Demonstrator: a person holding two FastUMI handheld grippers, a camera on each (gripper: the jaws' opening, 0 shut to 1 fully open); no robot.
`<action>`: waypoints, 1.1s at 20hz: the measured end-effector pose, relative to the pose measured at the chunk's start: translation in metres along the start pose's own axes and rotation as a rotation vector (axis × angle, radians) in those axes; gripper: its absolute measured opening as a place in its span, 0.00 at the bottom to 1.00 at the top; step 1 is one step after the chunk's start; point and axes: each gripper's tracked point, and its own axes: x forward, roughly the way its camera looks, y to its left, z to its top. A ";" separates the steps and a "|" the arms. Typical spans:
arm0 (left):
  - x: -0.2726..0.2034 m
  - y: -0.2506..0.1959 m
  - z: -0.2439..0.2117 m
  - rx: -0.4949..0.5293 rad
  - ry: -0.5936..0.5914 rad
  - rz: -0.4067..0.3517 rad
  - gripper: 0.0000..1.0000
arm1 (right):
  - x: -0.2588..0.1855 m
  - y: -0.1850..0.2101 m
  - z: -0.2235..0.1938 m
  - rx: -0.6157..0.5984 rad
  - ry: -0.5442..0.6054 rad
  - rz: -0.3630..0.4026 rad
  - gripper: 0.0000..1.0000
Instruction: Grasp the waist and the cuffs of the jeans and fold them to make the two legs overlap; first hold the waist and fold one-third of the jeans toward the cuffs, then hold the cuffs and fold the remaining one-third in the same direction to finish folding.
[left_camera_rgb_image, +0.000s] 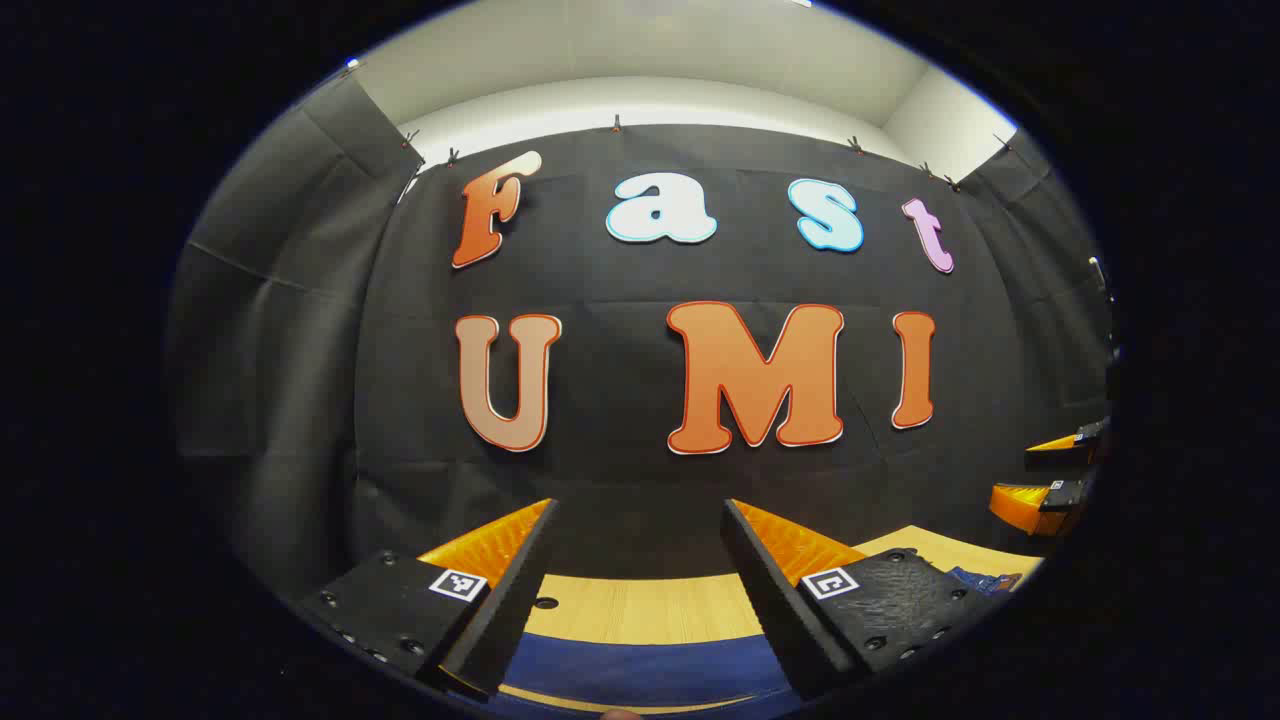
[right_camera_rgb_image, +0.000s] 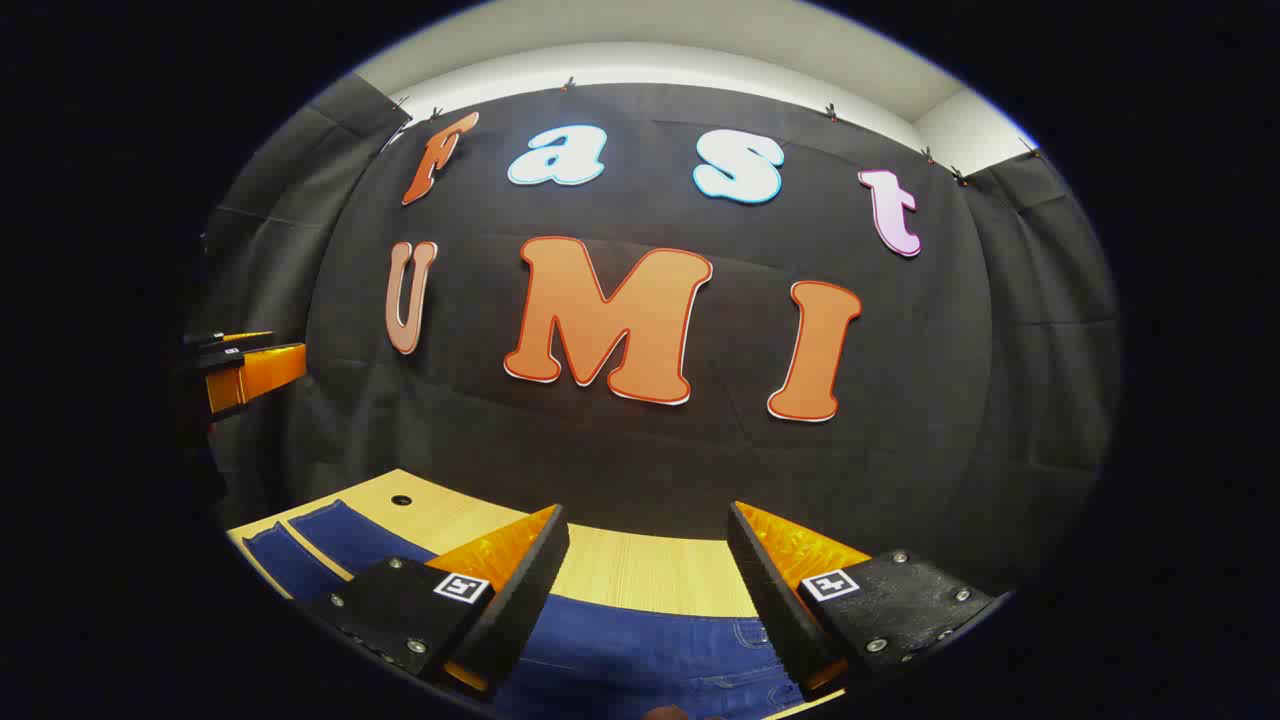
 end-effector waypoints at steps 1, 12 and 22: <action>0.001 -0.002 -0.001 -0.003 0.000 -0.007 1.00 | 0.001 0.000 -0.001 0.002 0.002 0.002 0.98; -0.008 0.009 -0.010 0.003 0.022 0.018 0.98 | 0.000 0.008 -0.005 -0.003 0.009 0.034 0.98; -0.011 0.016 -0.010 0.057 0.009 0.021 1.00 | -0.003 -0.004 -0.006 0.006 0.003 -0.007 0.98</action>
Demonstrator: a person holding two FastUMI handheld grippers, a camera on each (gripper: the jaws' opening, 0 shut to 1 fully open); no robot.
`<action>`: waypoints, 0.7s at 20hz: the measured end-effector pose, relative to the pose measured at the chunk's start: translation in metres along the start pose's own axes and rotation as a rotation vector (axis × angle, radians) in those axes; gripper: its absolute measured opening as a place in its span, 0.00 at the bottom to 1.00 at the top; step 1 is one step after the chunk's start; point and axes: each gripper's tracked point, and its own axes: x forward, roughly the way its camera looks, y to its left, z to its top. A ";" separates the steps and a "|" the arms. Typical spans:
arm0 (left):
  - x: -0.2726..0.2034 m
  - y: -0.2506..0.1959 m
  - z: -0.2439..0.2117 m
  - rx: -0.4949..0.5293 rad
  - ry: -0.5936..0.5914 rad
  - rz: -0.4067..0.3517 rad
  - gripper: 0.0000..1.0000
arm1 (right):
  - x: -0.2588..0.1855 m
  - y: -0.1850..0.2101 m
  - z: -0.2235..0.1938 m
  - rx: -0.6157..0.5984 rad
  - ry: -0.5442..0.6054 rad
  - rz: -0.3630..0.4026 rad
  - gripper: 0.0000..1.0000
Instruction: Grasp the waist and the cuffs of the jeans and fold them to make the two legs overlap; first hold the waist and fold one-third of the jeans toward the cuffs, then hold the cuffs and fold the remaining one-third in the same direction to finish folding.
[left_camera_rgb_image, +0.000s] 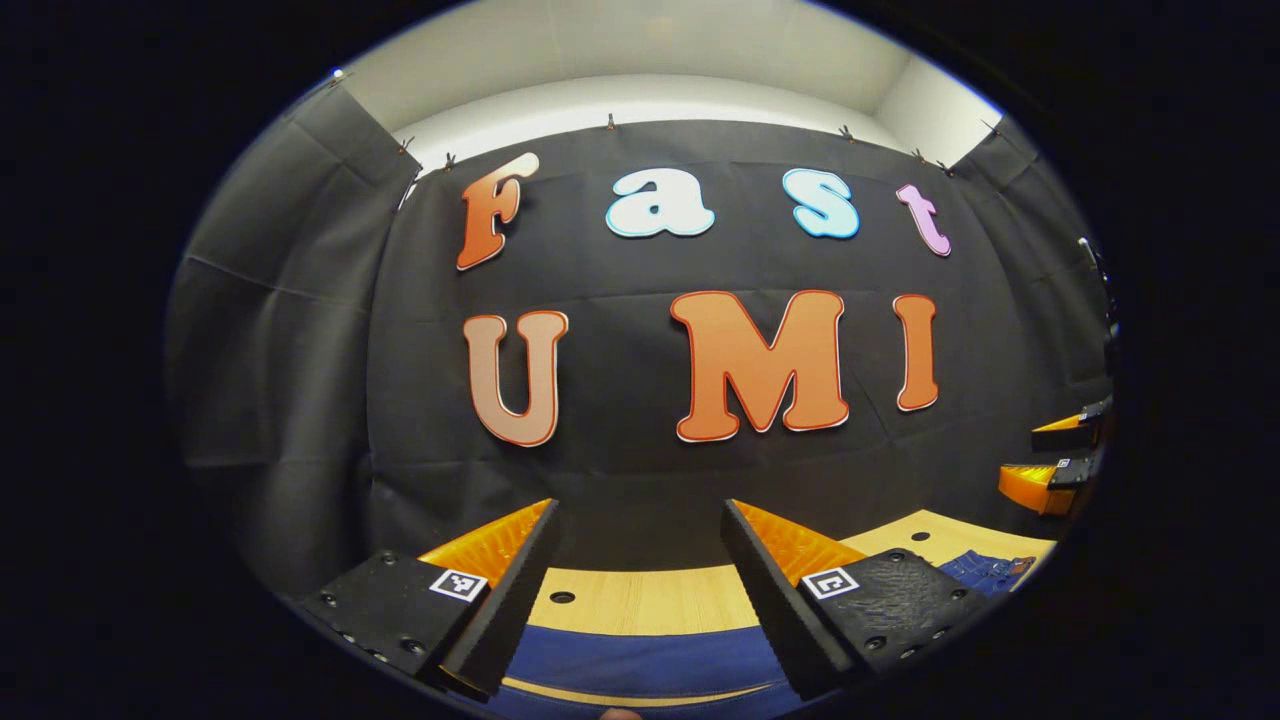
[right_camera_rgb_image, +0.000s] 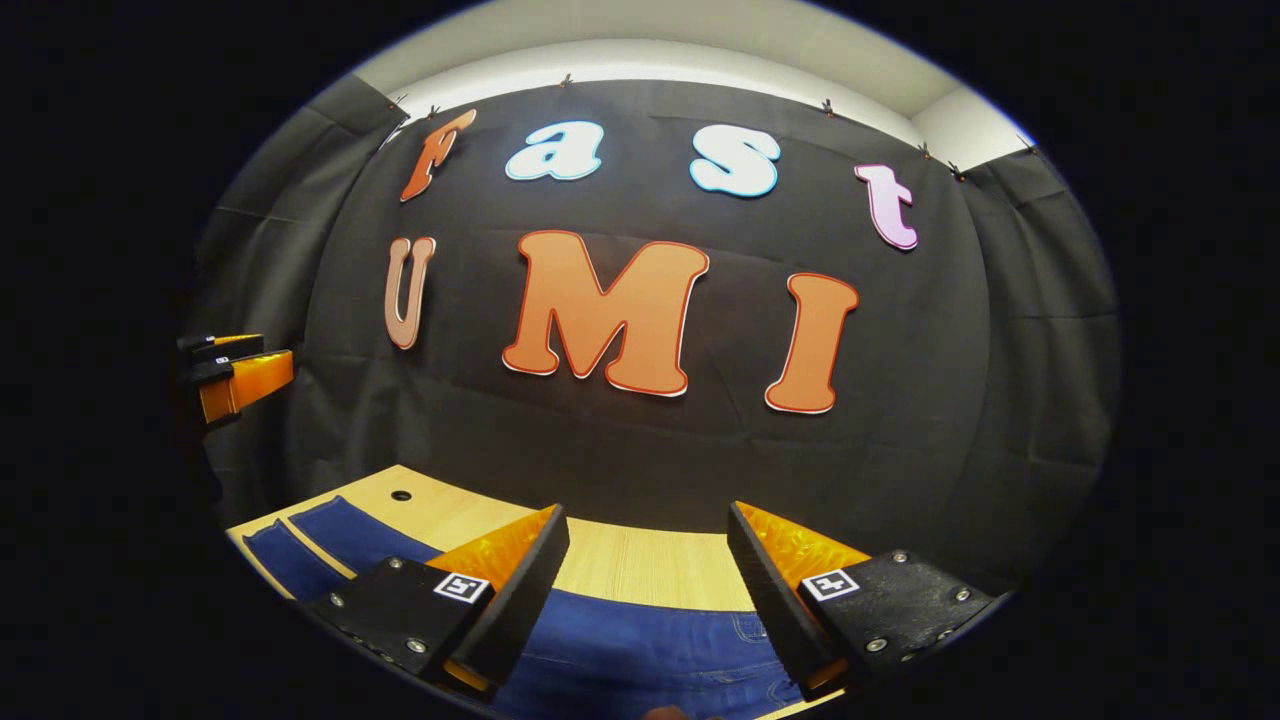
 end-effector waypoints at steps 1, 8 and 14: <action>-0.001 0.002 0.001 0.003 -0.001 0.005 1.00 | 0.000 -0.002 0.000 -0.002 0.002 -0.003 0.98; -0.005 0.039 -0.027 0.013 0.055 0.064 1.00 | 0.000 -0.018 -0.016 -0.015 0.045 -0.043 0.98; -0.008 0.070 -0.066 -0.012 0.151 0.089 0.98 | -0.002 -0.040 -0.045 0.033 0.139 -0.089 0.98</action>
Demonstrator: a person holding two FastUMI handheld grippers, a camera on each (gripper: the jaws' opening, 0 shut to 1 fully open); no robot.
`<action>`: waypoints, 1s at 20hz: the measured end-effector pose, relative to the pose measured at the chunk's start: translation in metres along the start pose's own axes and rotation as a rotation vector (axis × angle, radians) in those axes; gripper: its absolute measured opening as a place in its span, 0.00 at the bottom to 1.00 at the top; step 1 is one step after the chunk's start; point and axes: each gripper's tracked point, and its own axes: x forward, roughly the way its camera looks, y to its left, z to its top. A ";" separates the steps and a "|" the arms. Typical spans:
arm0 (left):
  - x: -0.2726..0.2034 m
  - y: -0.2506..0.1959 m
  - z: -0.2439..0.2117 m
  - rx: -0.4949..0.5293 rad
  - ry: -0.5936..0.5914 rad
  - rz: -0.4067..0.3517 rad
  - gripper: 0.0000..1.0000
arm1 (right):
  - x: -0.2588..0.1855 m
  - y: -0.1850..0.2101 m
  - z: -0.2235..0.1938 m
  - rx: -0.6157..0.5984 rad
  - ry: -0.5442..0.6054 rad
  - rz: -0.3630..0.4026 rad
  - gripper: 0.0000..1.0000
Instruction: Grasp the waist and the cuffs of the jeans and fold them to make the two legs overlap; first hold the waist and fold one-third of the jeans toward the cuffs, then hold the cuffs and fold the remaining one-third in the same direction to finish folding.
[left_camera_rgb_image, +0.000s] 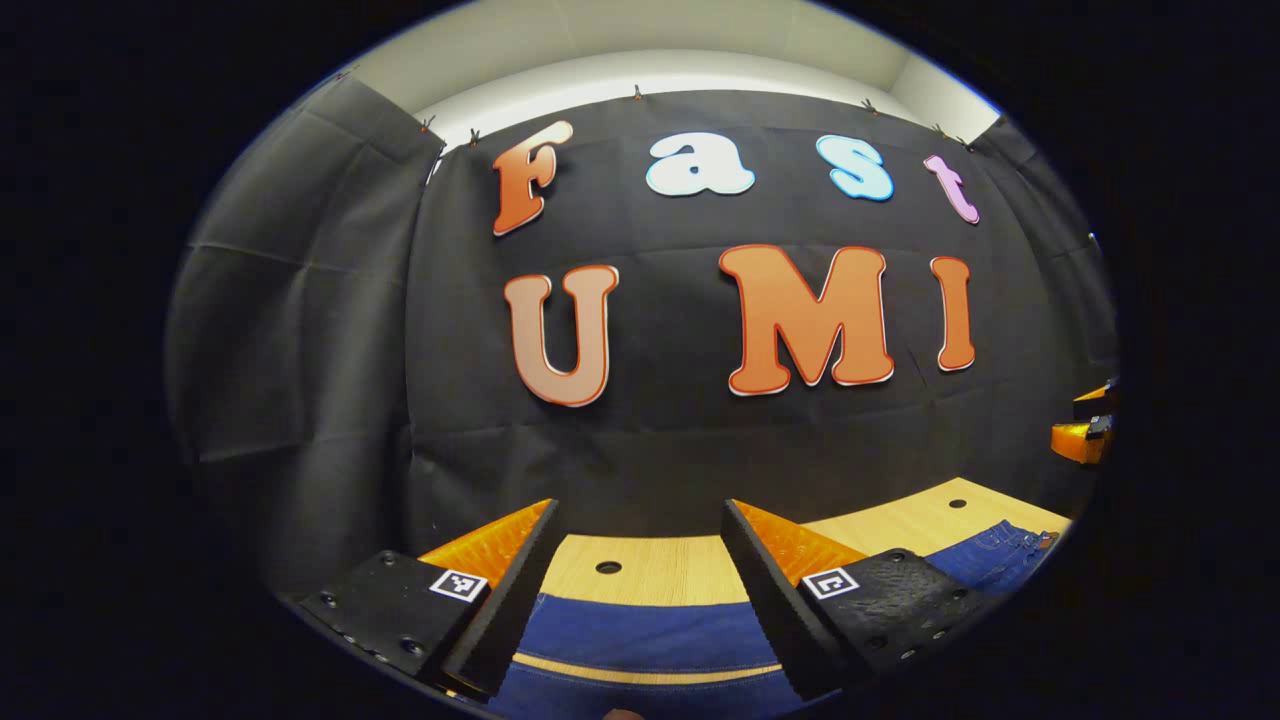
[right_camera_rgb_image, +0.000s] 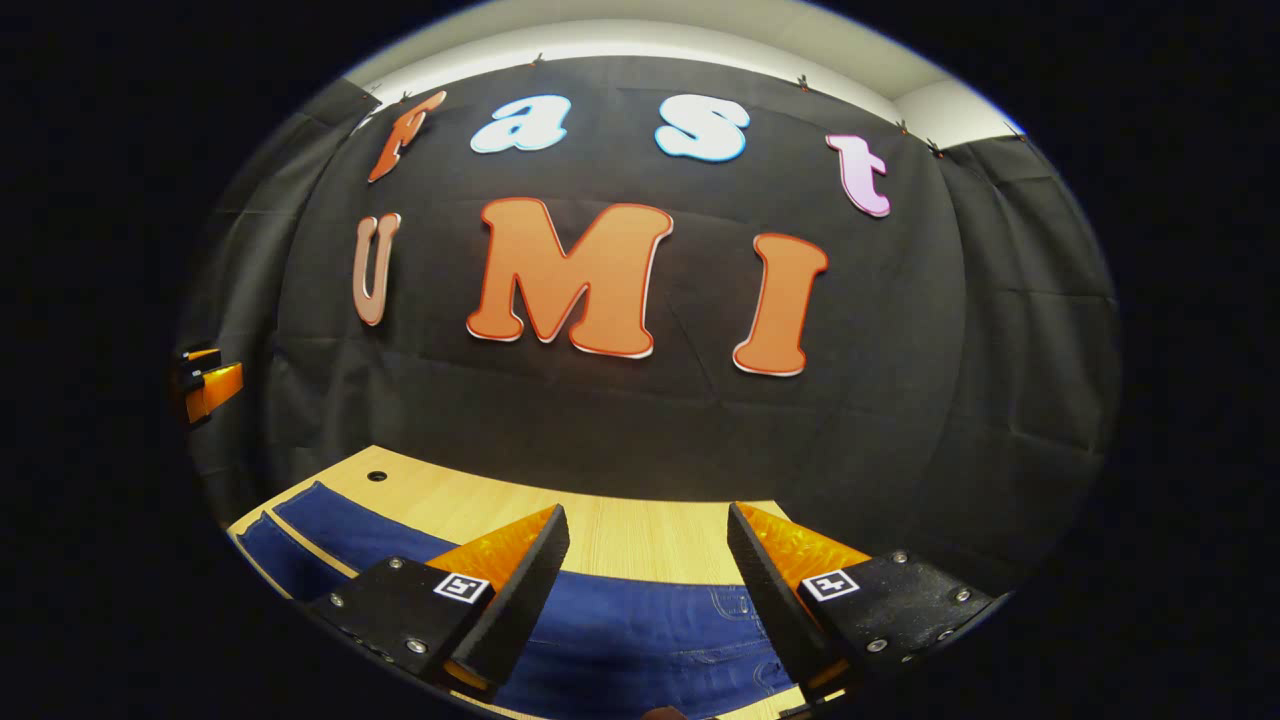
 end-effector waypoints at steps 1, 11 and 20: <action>0.000 0.006 -0.009 -0.023 0.028 0.004 0.99 | 0.000 -0.006 -0.008 0.007 0.024 -0.013 0.98; -0.015 0.069 -0.108 -0.177 0.298 0.106 0.99 | -0.004 -0.050 -0.073 0.115 0.229 -0.080 0.98; -0.041 0.111 -0.212 -0.497 0.600 0.212 0.98 | -0.005 -0.063 -0.141 0.318 0.459 -0.082 0.98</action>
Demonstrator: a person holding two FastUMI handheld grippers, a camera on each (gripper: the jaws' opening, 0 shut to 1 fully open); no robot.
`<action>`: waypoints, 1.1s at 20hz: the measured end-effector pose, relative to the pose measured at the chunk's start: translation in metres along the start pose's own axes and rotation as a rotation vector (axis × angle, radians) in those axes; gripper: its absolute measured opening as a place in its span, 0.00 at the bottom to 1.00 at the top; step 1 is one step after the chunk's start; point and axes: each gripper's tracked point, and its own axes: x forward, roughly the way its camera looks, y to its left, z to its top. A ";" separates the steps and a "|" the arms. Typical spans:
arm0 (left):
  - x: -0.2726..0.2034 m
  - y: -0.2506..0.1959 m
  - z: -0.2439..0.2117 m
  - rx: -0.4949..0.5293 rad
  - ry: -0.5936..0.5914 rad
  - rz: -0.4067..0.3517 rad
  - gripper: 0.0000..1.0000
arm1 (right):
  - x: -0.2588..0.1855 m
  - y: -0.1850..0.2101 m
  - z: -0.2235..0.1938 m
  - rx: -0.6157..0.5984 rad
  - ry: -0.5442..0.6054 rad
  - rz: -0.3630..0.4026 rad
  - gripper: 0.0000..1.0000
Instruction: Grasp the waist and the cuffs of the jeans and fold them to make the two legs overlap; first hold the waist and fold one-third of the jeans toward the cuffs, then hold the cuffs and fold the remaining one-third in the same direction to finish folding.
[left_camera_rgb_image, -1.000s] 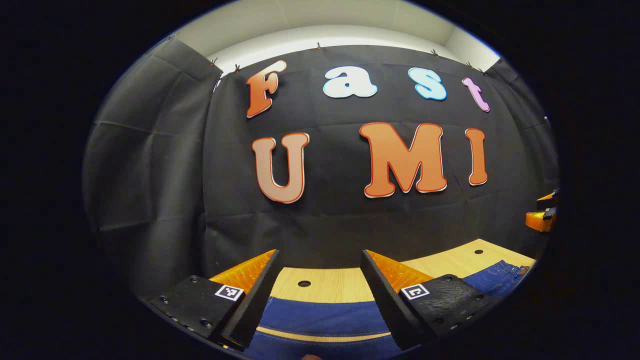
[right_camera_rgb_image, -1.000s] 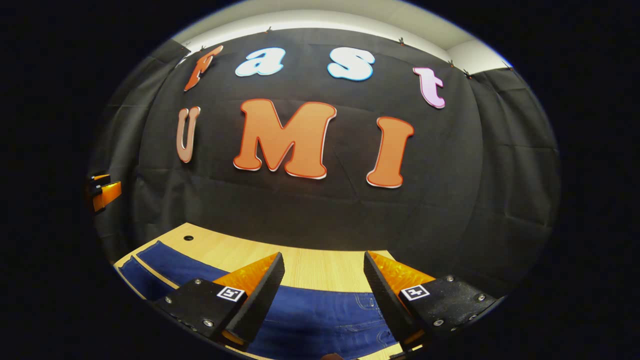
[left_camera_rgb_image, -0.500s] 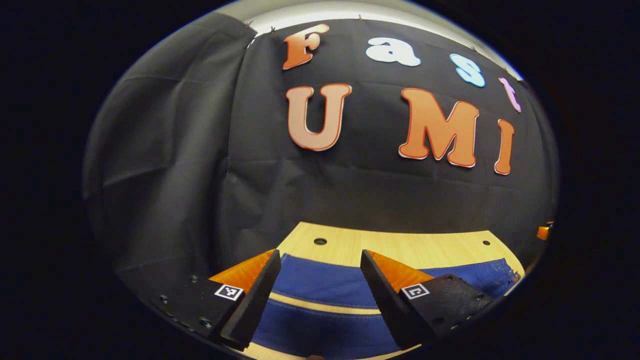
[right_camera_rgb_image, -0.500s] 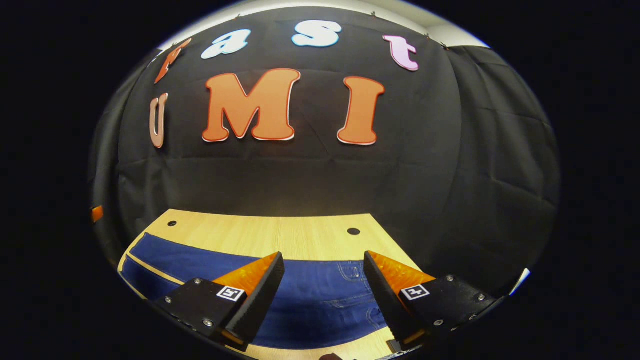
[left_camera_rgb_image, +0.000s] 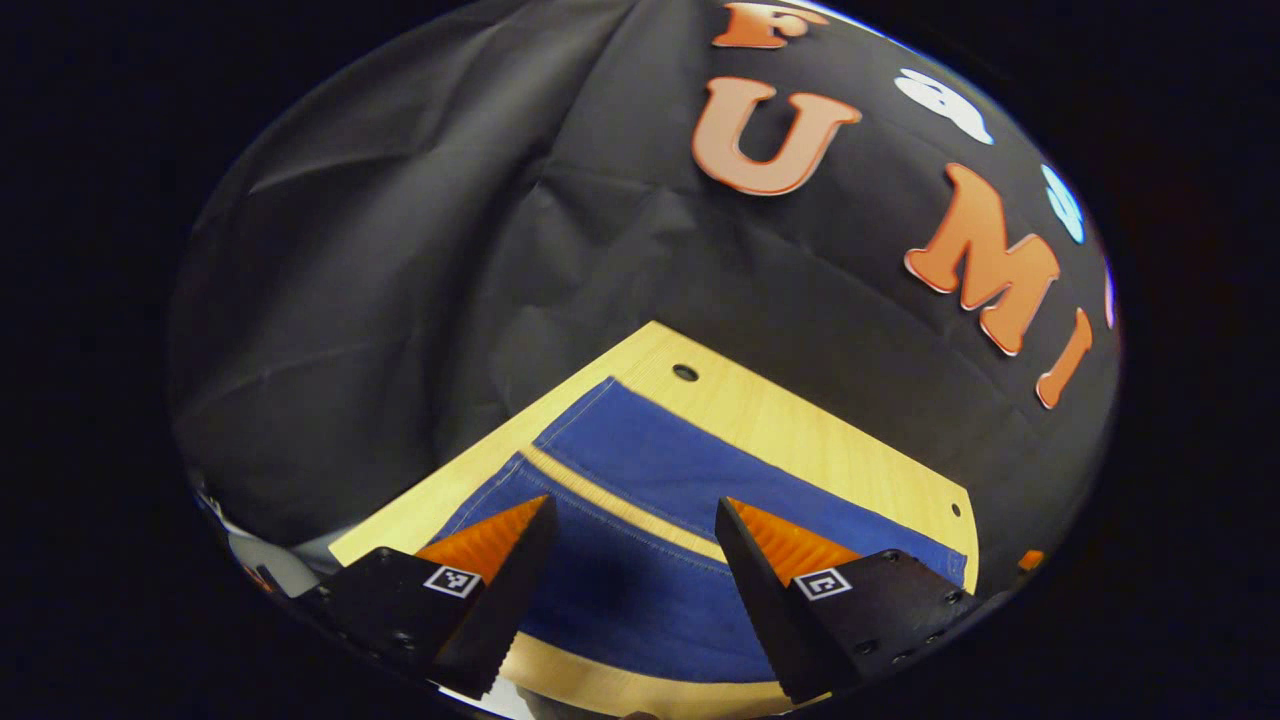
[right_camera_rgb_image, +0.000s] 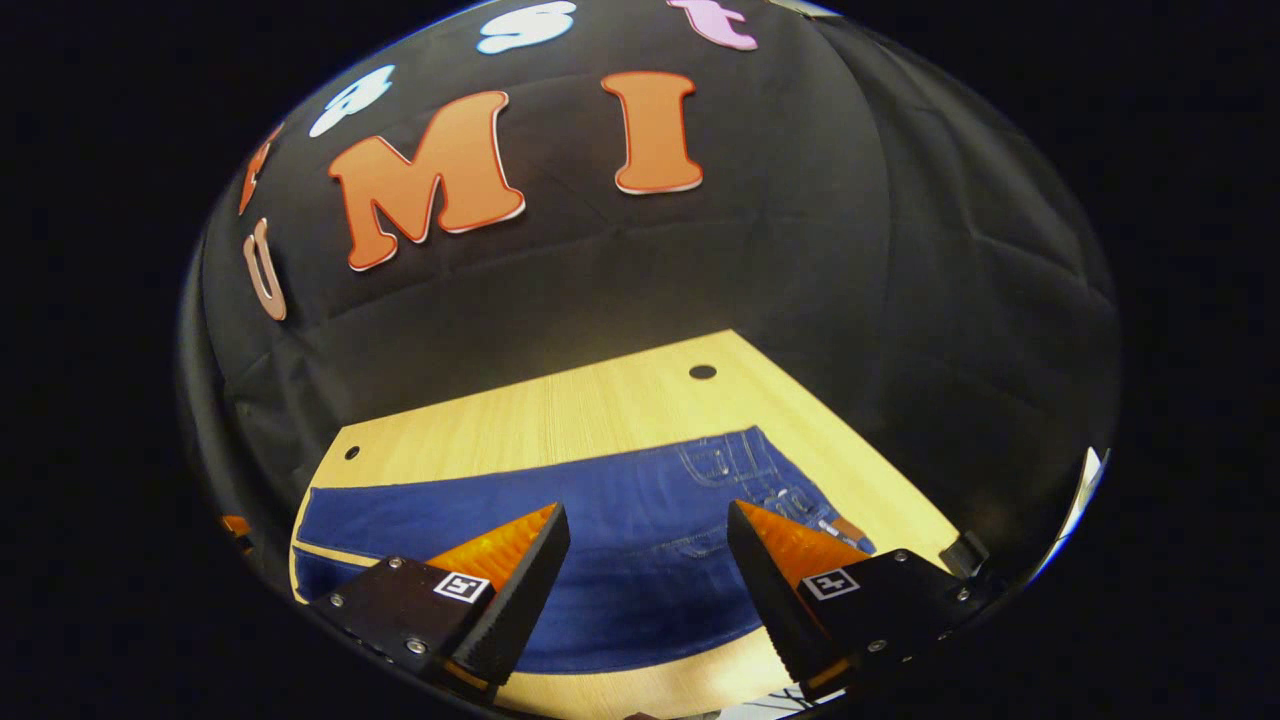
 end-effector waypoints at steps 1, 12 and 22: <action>0.005 0.010 -0.008 -0.035 0.032 0.013 0.98 | 0.002 -0.004 -0.008 0.015 0.031 0.001 0.98; 0.027 0.112 -0.076 -0.456 0.283 0.161 0.98 | 0.028 -0.046 -0.071 0.324 0.289 -0.012 0.98; 0.035 0.158 -0.110 -0.694 0.331 0.194 0.98 | 0.030 -0.051 -0.092 0.384 0.390 -0.039 0.98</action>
